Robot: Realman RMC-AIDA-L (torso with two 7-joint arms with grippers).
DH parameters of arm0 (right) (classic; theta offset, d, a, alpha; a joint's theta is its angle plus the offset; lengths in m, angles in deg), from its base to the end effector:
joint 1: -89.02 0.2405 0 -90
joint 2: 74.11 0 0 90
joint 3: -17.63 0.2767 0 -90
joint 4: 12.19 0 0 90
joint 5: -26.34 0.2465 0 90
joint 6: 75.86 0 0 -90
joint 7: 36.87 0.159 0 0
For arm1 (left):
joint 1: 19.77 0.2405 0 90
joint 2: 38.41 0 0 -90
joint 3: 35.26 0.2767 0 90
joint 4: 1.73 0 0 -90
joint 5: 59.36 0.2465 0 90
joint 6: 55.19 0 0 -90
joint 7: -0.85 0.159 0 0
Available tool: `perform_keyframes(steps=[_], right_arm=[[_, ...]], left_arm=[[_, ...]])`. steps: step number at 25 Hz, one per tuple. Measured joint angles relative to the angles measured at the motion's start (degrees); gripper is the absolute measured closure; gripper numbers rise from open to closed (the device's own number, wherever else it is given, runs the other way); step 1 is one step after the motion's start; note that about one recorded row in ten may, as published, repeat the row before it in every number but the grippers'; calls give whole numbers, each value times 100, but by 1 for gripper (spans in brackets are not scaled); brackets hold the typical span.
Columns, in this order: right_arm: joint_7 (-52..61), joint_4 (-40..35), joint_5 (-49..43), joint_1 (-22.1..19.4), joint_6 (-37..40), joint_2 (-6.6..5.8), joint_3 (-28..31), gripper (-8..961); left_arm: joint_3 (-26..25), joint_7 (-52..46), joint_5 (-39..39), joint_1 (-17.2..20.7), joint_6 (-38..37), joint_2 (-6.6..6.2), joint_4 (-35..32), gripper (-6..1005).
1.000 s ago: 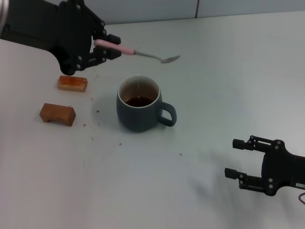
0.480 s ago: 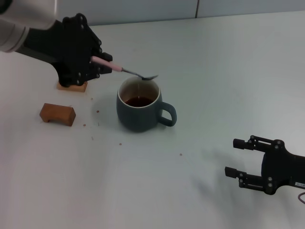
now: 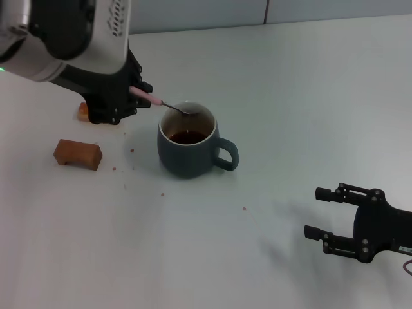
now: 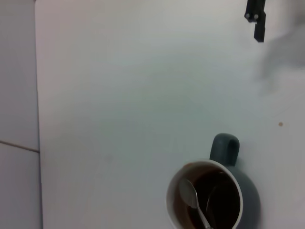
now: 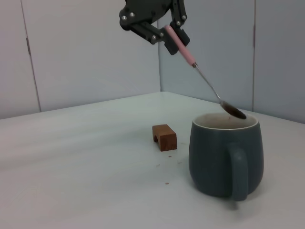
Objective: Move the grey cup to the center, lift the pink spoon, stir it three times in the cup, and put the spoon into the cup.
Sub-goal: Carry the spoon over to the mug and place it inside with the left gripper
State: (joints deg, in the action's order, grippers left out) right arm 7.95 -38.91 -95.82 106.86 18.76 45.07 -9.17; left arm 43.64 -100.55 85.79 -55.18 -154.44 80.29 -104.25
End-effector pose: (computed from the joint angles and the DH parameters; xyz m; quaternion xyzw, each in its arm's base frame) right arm 0.3784 0.2617 -0.0443 -0.9431 0.1269 0.2426 0.1888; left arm -0.0889 0.3777 0.0342 -0.9486 0.1990 0.1914 0.1549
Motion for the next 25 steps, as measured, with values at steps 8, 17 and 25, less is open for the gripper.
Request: perform_keyframes(steps=[8,17,25], right_arm=[[0,0,0,-9,2,-9,0,232],[0,0,0,-8,6,-9,0,234],[-1,6,-4,-6,5,-9,-6,235]], left_arm=[[349,-112,247,-39,-3,11,-31,869],[717,-240,550,-46,138,23,34,868],[975,-267,683,-156,335,39,301,868]])
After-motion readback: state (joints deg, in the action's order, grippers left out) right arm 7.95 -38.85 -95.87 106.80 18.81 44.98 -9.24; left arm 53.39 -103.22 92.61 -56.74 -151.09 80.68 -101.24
